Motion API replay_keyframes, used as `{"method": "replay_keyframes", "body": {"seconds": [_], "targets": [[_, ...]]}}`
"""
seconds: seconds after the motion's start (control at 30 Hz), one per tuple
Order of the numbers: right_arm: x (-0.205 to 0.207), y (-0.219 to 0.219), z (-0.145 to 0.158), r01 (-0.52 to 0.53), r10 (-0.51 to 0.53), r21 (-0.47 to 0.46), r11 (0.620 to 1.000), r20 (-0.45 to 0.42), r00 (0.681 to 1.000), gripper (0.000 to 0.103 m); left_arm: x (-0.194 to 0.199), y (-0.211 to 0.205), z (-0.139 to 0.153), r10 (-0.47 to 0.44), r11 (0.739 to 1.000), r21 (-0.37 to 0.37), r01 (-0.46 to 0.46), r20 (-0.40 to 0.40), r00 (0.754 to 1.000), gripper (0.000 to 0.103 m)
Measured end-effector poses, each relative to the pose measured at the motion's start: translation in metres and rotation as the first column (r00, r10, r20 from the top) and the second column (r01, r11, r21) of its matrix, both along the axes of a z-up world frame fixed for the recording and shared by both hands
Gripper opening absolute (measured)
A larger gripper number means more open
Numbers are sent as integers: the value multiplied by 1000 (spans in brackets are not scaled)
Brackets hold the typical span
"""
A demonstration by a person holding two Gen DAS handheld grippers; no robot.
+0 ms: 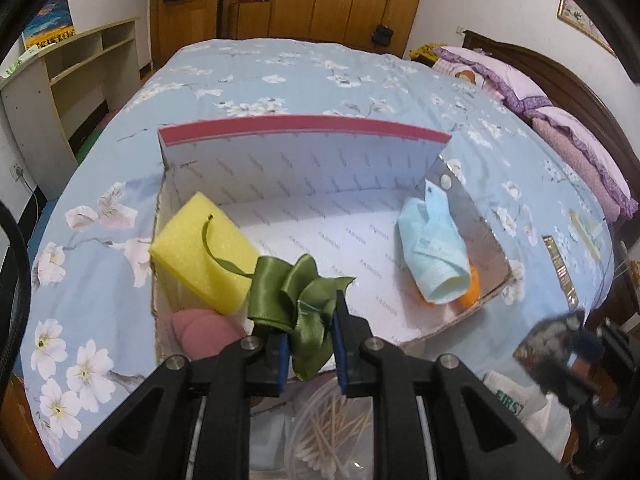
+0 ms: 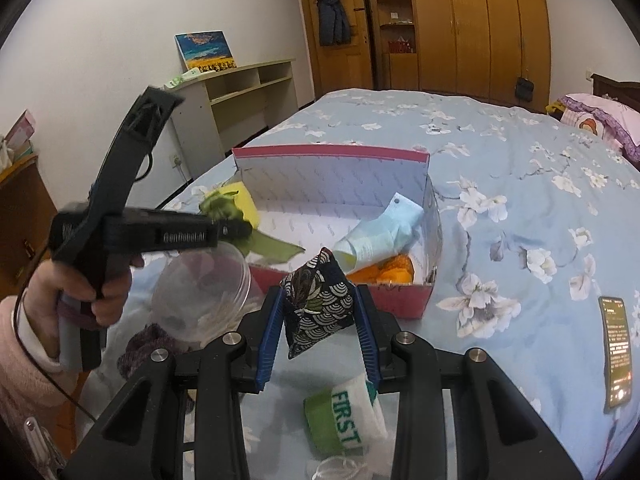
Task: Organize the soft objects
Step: 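Carry the green ribbon and patterned pouch in both tools over the pink box, then open the left tool dropping the ribbon into the box while the right tool releases the pouch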
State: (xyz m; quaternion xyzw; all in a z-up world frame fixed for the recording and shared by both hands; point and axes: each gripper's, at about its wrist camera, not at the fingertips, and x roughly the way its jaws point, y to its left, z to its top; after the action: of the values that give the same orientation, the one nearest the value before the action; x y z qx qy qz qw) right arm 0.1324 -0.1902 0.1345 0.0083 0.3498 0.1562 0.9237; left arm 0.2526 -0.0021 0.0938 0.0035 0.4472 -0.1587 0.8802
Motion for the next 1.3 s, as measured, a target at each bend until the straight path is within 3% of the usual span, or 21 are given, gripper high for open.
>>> {"method": "replay_keyframes", "body": {"seconds": [0.13, 0.27, 0.97, 1.3], "targets": [[9, 3, 0, -2, 2, 1, 1000, 8, 1000, 36, -1, -1, 3, -8, 1000, 16, 8, 22, 1000, 34], [19, 5, -1, -2, 2, 11, 1000, 5, 1000, 36, -2, -3, 6, -12, 999, 31, 11, 35, 999, 39], [72, 28, -18, -34, 34, 36, 999, -16, 999, 36, -12, 14, 8, 25, 999, 23, -26, 49, 998, 41], [78, 28, -30, -26, 28, 39, 999, -58, 998, 39, -20, 24, 10, 38, 999, 5, -38, 52, 998, 41]]}}
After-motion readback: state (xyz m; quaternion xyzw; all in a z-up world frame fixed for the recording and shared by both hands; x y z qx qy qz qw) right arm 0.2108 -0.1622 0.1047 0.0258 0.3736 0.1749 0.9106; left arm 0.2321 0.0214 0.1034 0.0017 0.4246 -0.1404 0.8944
